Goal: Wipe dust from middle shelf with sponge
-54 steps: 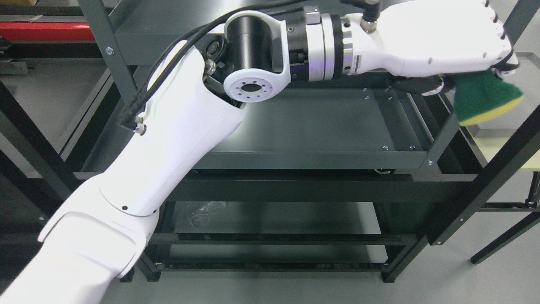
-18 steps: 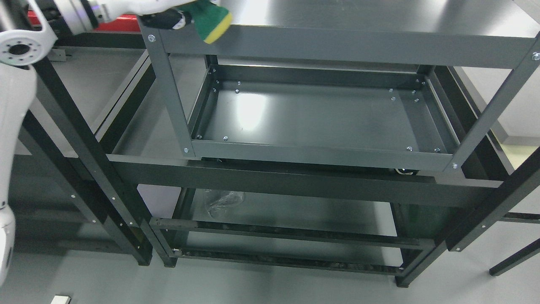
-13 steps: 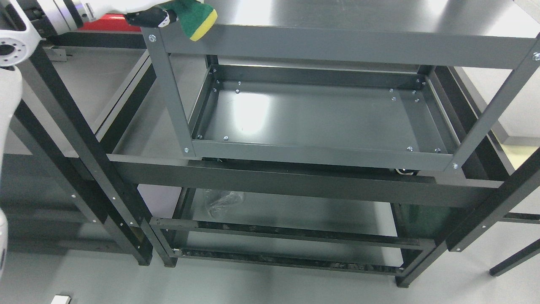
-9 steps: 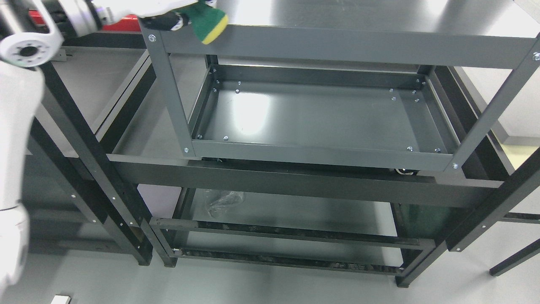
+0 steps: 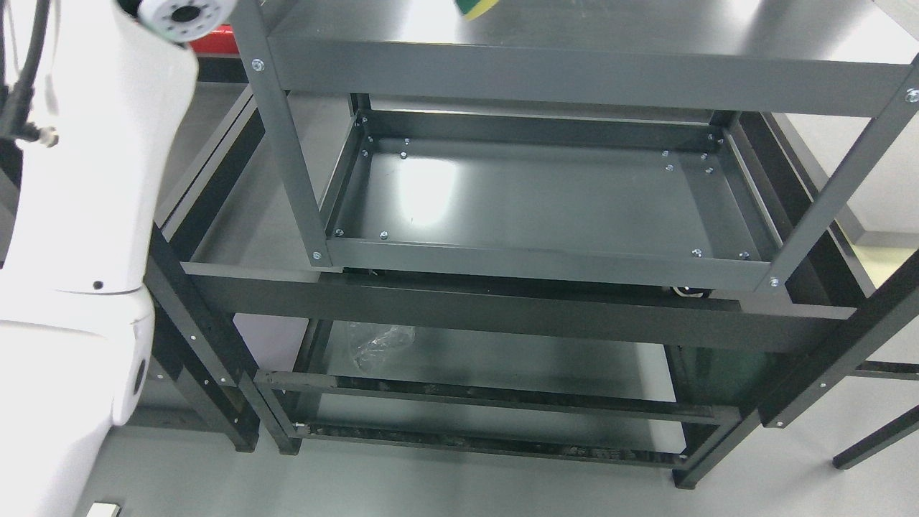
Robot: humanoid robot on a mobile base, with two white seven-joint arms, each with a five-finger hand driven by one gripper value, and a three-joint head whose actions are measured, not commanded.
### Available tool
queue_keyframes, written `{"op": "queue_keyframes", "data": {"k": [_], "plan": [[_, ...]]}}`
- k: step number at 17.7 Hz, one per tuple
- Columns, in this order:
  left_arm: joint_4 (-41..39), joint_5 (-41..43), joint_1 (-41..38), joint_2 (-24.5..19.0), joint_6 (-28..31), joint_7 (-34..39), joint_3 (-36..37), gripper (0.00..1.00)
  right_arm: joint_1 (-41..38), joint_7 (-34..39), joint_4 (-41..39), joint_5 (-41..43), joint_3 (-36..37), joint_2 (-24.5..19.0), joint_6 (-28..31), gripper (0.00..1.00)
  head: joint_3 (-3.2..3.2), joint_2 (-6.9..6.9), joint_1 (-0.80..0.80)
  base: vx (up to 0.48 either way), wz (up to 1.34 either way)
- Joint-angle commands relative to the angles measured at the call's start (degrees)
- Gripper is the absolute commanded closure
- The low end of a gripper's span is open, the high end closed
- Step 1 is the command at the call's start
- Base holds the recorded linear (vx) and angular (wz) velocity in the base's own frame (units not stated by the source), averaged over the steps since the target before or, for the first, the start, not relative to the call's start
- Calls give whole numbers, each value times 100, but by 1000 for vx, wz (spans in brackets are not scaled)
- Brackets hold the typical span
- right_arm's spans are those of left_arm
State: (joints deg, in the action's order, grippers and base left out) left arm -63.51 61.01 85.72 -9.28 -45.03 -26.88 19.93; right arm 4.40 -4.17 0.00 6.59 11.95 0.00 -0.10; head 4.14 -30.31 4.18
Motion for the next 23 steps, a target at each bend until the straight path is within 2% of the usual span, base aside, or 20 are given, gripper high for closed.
{"op": "queue_keyframes", "data": {"k": [1, 3, 5, 9, 14, 16, 18, 23], "plan": [[576, -350, 472, 828, 3, 489, 1644, 98, -1, 4, -100, 0, 0, 100, 414, 0, 0, 0, 0, 0, 0], [559, -694, 463, 828, 3, 1024, 2066, 98, -1, 4, -100, 0, 0, 100, 414, 0, 0, 0, 0, 0, 0], [550, -730, 463, 828, 160, 1263, 2269, 98, 8, 4, -100, 0, 0, 100, 414, 0, 0, 0, 0, 0, 0], [541, -748, 446, 828, 442, 1370, 2884, 98, -1, 4, -100, 0, 0, 100, 414, 0, 0, 0, 0, 0, 0], [506, -696, 419, 828, 451, 1361, 3333, 98, -1, 4, -100, 0, 0, 100, 414, 0, 0, 0, 0, 0, 0], [497, -687, 411, 828, 416, 1335, 3273, 98, -1, 4, -100, 0, 0, 100, 414, 0, 0, 0, 0, 0, 0], [497, -678, 376, 828, 293, 1177, 2704, 97, 8, 4, -100, 0, 0, 100, 414, 0, 0, 0, 0, 0, 0], [410, -678, -11, 828, 3, 834, 1841, 97, -1, 4, -100, 0, 0, 100, 414, 0, 0, 0, 0, 0, 0]]}}
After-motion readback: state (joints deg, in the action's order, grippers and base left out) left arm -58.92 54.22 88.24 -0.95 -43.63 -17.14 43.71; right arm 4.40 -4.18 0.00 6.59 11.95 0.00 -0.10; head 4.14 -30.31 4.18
